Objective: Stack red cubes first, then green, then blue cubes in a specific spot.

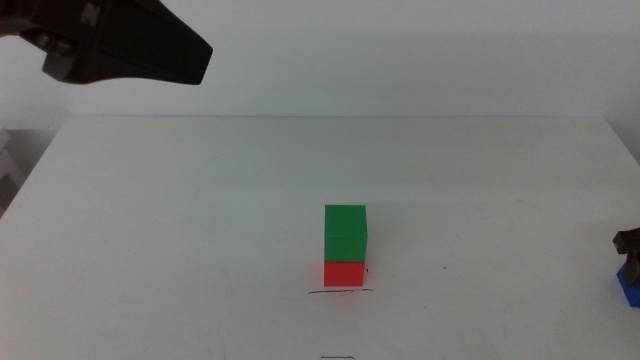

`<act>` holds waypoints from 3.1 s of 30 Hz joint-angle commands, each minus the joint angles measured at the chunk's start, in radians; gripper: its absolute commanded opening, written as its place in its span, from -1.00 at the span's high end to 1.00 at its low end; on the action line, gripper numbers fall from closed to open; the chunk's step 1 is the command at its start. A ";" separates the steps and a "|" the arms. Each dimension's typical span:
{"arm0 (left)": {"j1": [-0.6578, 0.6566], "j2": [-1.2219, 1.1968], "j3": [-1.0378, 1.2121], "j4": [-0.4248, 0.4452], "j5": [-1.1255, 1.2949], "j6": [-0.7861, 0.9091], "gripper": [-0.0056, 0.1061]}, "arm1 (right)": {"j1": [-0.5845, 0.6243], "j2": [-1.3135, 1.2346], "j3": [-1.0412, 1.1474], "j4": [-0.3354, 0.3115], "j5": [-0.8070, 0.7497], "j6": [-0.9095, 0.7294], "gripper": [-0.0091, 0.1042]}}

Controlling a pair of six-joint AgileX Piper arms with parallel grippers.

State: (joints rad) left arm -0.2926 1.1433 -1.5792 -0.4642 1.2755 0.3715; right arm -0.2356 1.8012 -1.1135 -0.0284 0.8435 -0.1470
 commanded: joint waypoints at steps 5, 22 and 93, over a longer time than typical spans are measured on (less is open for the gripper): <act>-0.005 -0.015 -0.024 -0.034 -0.009 0.000 -0.75 | 0.036 -0.133 -0.045 -0.019 0.082 0.089 0.86; -0.005 -0.015 -0.024 -0.034 -0.009 0.000 -0.75 | 0.445 -0.327 -0.359 -0.077 0.452 0.652 0.86; -0.005 -0.015 -0.024 -0.032 -0.009 0.000 -0.75 | 0.988 0.150 -0.844 -0.129 0.453 0.925 0.86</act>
State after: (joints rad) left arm -0.2926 1.1446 -1.5792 -0.4635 1.2755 0.3741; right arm 0.7537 2.0053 -1.9274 -0.1446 1.2398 0.7802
